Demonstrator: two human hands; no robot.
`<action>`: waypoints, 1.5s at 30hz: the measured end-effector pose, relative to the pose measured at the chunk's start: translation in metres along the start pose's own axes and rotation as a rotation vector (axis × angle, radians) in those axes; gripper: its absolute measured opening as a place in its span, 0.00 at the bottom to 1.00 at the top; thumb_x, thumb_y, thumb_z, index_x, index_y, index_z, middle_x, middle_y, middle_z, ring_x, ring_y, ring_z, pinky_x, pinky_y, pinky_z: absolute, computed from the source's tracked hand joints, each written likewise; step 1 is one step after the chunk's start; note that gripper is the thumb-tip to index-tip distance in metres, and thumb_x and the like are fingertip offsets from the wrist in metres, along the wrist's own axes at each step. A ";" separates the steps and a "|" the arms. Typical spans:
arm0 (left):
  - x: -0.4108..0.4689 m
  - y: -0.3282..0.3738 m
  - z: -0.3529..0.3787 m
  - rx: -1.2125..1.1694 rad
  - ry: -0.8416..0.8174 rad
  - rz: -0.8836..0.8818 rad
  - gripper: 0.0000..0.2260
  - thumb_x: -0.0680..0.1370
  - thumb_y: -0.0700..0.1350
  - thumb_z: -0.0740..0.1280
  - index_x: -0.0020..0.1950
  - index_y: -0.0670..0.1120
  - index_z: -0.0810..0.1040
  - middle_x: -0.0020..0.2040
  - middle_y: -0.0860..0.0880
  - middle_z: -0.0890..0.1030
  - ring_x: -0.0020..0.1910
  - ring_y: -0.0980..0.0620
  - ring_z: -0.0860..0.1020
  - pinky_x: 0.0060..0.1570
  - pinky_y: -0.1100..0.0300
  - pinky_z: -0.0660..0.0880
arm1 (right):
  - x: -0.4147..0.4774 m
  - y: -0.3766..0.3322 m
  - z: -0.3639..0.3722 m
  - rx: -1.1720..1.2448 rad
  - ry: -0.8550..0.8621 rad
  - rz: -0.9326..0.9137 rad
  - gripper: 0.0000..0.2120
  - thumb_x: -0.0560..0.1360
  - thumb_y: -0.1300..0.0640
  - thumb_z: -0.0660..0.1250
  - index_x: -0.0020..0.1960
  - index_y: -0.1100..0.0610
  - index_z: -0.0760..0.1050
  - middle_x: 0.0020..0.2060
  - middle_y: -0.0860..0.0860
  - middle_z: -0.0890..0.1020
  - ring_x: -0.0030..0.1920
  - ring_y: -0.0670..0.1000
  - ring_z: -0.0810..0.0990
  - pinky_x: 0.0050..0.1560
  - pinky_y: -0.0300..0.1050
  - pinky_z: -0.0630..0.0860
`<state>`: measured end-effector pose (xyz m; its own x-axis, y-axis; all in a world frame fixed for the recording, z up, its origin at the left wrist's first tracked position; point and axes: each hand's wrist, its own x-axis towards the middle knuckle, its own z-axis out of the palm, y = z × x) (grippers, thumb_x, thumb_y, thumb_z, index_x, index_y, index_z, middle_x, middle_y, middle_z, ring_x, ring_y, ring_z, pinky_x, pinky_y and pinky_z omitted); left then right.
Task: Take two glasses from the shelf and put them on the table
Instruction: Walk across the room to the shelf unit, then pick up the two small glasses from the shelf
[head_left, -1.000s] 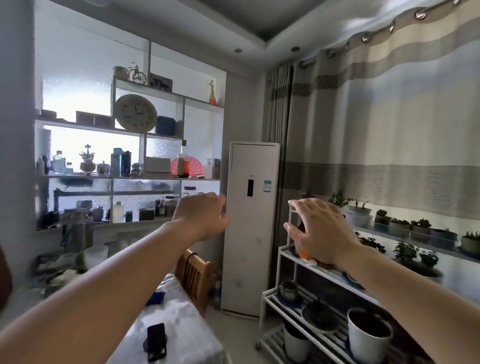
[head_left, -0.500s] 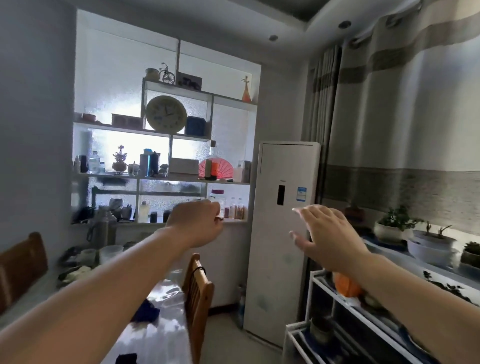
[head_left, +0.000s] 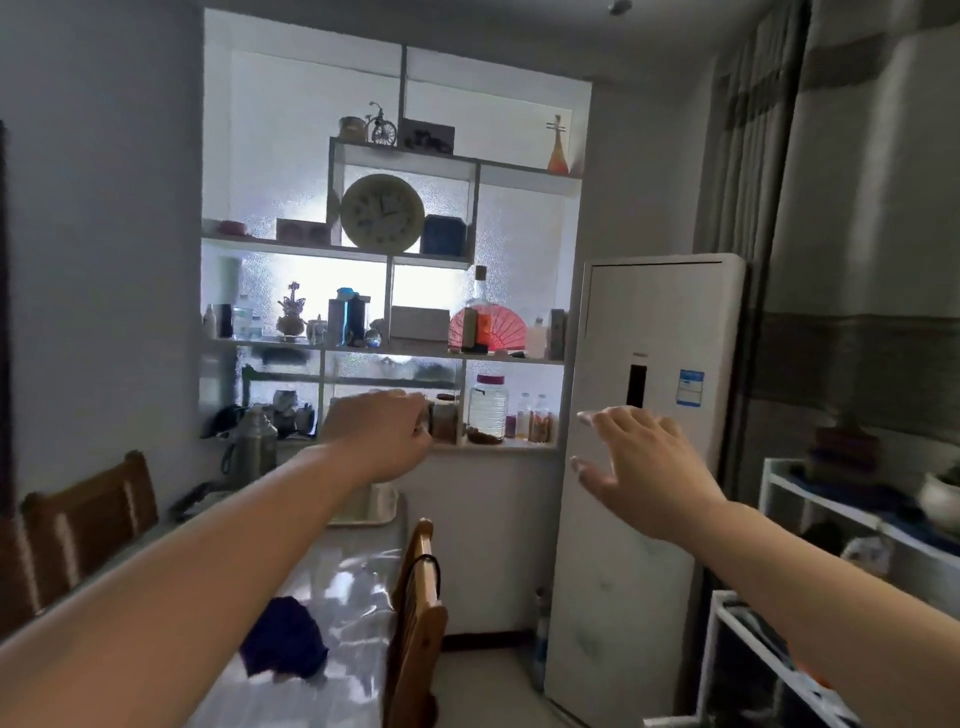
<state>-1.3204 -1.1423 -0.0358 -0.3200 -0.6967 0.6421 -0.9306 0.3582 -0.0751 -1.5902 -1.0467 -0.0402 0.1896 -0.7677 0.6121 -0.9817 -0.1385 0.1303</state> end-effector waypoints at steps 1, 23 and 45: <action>0.014 -0.004 0.012 0.009 0.001 -0.005 0.13 0.73 0.54 0.57 0.51 0.50 0.74 0.48 0.50 0.80 0.43 0.49 0.77 0.38 0.55 0.71 | 0.015 0.007 0.011 0.004 -0.002 -0.011 0.27 0.76 0.41 0.58 0.71 0.52 0.60 0.69 0.51 0.70 0.69 0.53 0.65 0.70 0.53 0.59; 0.272 -0.059 0.221 0.168 -0.038 -0.172 0.14 0.73 0.53 0.58 0.54 0.50 0.75 0.51 0.50 0.81 0.46 0.48 0.78 0.44 0.54 0.75 | 0.313 0.139 0.268 0.200 0.110 -0.160 0.27 0.75 0.41 0.59 0.69 0.53 0.64 0.64 0.52 0.75 0.65 0.53 0.70 0.65 0.51 0.65; 0.455 -0.128 0.408 0.319 0.002 -0.502 0.07 0.73 0.53 0.60 0.45 0.52 0.75 0.39 0.54 0.76 0.34 0.55 0.71 0.28 0.63 0.59 | 0.574 0.210 0.500 0.412 0.088 -0.504 0.25 0.76 0.43 0.58 0.70 0.53 0.64 0.65 0.51 0.73 0.66 0.53 0.67 0.68 0.50 0.60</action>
<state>-1.4196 -1.7584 -0.0459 0.1732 -0.7315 0.6595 -0.9756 -0.2192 0.0131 -1.6955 -1.8293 -0.0518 0.6116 -0.4943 0.6178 -0.6943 -0.7097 0.1194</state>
